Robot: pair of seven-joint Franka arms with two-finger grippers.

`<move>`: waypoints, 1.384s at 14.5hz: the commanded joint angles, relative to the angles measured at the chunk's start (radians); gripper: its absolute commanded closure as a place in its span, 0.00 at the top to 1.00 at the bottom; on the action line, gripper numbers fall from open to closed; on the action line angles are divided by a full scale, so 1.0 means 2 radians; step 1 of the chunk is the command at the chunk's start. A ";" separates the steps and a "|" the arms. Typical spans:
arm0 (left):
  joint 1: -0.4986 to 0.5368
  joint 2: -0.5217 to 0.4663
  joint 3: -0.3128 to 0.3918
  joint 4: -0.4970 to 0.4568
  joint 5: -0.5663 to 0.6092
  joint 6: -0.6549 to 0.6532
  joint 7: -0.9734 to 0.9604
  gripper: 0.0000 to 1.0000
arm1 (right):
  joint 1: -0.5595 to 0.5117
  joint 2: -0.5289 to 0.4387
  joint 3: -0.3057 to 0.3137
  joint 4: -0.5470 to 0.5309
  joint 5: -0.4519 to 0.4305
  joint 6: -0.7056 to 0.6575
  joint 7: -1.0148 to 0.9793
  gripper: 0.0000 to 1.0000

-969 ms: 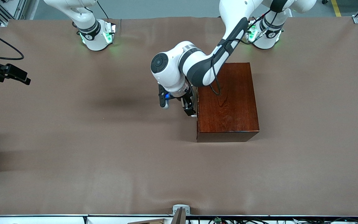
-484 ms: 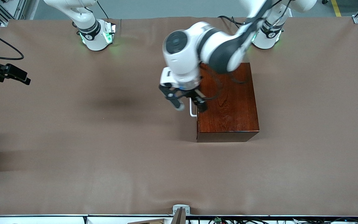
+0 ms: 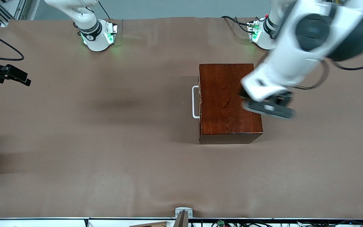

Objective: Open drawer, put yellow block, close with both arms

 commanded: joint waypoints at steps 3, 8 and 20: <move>0.071 -0.036 -0.004 -0.014 -0.010 0.000 -0.013 1.00 | -0.008 -0.008 0.005 0.000 -0.002 -0.006 -0.008 1.00; 0.090 -0.074 0.000 -0.044 -0.007 -0.016 -0.039 1.00 | -0.008 -0.009 0.004 0.001 -0.005 -0.006 -0.008 1.00; 0.110 -0.135 0.048 -0.138 -0.040 0.049 0.029 1.00 | -0.014 -0.009 0.006 0.001 -0.005 -0.006 -0.008 1.00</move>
